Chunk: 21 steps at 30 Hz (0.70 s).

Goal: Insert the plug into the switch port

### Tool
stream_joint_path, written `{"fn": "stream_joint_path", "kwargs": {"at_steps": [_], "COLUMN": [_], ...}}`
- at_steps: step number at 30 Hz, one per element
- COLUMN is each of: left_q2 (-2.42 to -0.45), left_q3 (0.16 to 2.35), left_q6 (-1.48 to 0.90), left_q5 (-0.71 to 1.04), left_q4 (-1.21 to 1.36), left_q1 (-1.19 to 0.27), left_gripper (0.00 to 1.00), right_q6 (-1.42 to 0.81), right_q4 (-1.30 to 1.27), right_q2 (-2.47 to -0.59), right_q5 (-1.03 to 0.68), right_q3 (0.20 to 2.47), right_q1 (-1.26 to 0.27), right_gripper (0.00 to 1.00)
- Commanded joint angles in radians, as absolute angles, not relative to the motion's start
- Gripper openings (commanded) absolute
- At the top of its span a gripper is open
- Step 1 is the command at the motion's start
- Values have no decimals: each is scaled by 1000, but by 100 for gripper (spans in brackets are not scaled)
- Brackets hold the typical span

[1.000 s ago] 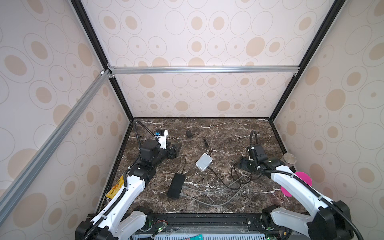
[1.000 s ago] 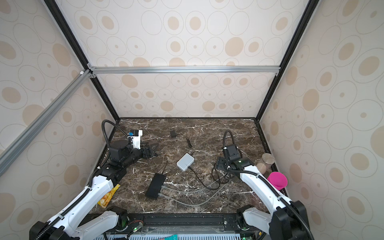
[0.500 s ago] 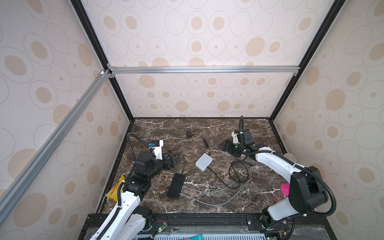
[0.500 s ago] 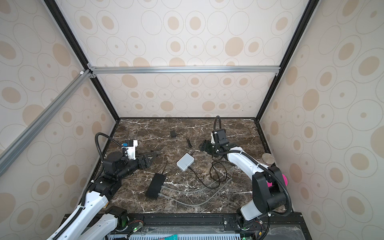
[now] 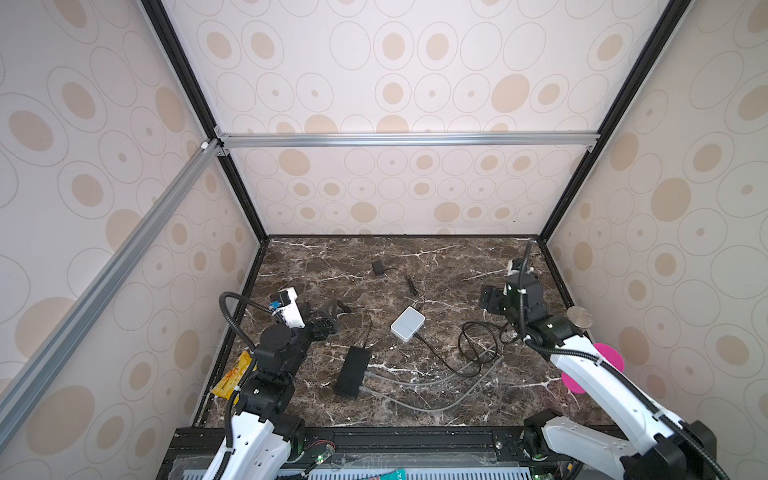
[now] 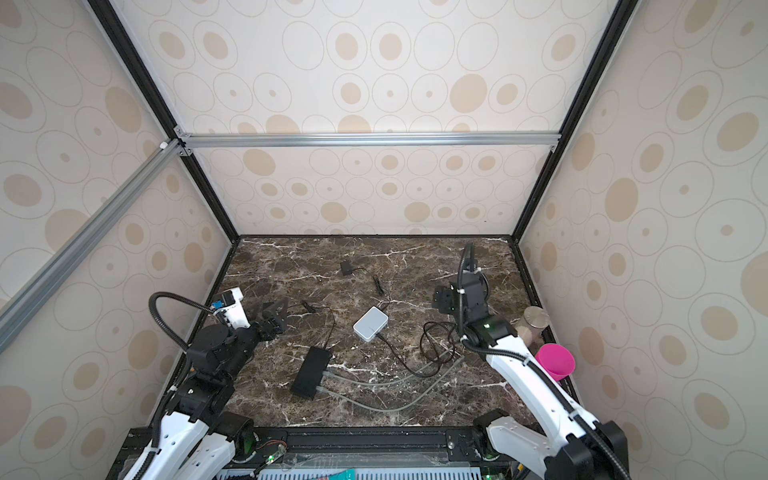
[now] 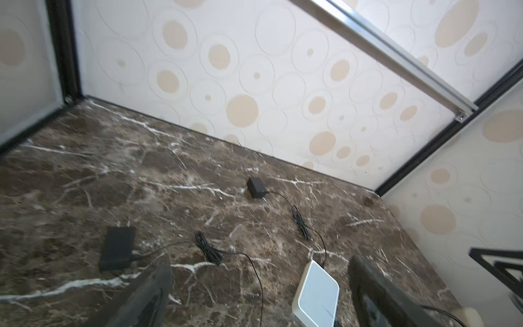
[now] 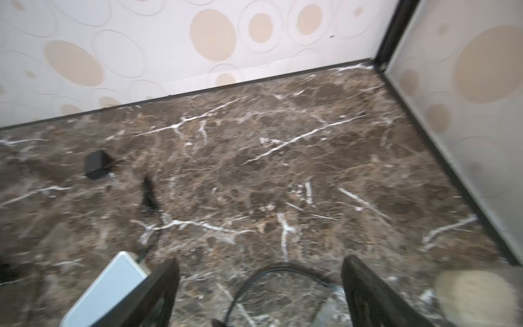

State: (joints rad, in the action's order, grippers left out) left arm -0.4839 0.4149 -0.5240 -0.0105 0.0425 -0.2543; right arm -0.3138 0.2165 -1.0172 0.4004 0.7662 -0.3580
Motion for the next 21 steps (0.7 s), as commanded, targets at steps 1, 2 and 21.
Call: {"fn": "stream_joint_path", "kwargs": {"at_steps": [1,2,21], "left_q2": [-411,-392,-367], "left_q3": [343,319,134], "left_q6": [-435,-418,-275], "left_q5": [-158,-176,-390], "left_q4": [192,223,433], "left_q1": [-248,-248,-248], "left_gripper": [97,97,98], "right_q6": [-72,-26,191], "right_q4": [-39,-122,-1314], "right_q2": [-980,-969,-1556], "right_q5": [561,545,507], "right_q3": [572,510,204], "right_q1": [-359,-357,-304], "right_gripper": [94,96,100]}}
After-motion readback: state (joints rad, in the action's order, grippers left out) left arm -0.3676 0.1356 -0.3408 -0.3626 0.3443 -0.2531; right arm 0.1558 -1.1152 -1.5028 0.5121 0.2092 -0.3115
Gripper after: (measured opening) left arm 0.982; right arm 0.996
